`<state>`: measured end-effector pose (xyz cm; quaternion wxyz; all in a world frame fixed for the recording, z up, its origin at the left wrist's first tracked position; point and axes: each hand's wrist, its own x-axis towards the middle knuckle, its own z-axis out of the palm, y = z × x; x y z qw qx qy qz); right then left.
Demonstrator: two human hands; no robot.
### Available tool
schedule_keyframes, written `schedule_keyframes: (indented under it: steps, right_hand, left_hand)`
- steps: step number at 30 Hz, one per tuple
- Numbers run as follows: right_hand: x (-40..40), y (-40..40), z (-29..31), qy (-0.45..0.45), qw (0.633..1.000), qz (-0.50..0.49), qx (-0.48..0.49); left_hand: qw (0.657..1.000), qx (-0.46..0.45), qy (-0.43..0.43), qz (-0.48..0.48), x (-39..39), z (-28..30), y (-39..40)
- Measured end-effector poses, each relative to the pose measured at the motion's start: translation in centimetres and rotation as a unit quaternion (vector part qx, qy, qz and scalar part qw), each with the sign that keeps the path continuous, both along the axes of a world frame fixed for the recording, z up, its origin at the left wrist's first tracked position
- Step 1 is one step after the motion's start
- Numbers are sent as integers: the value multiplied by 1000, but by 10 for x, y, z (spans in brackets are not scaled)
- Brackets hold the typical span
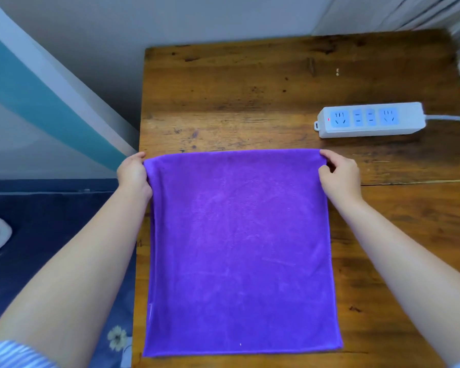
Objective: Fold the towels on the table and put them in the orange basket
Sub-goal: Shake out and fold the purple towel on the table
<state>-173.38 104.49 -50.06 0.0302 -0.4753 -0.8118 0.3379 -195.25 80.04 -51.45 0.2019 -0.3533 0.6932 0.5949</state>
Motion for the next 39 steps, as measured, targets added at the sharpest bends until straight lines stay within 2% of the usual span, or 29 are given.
schedule_keyframes:
  steps: [5, 8, 10, 12, 15, 17, 19, 22, 25, 29, 33, 36, 39]
  right_hand:
    - [-3, -4, -4, 3, 1000, -17, 11]
    - [-3, -4, -5, -7, 999, -22, 34]
    - [-1, -7, -4, -6, 998, -19, 66]
    - [1, -16, -1, 7, 991, 40, 126]
    - [-7, -39, -6, -10, 965, 201, 168]
    - [-21, -56, -13, -61, 944, 288, 146]
    - [-37, -68, -24, -101, 923, 343, 146]
    - [-48, -72, -38, -135, 903, 380, 148]
    - [-42, -53, -47, -149, 902, 373, 159]
    - [-16, -14, -46, -174, 924, 290, 178]
    - [3, 7, -44, -200, 936, 241, 159]
    - [11, 1, -37, -210, 944, 191, 168]
    - [22, -36, -29, -159, 955, 180, 175]
  left_hand:
    - [984, -131, 98, -65, 12, -6, 2]
    - [935, -253, 149, -199, 20, -7, -3]
    - [898, -314, 176, -254, 23, -7, -7]
    - [848, -365, 230, -307, 31, -6, -7]
    - [728, -380, 330, -466, 49, -8, -1]
    - [652, -376, 330, -570, 56, -14, 6]
    - [615, -392, 287, -621, 57, -24, 10]
    - [606, -422, 245, -628, 53, -37, 5]
    - [614, -442, 235, -611, 46, -41, -7]
    - [663, -439, 214, -567, 33, -42, -24]
    - [684, -475, 184, -523, 34, -37, -23]
    - [676, -472, 234, -516, 58, -27, -13]
    - [630, -416, 299, -583, 104, -24, -9]
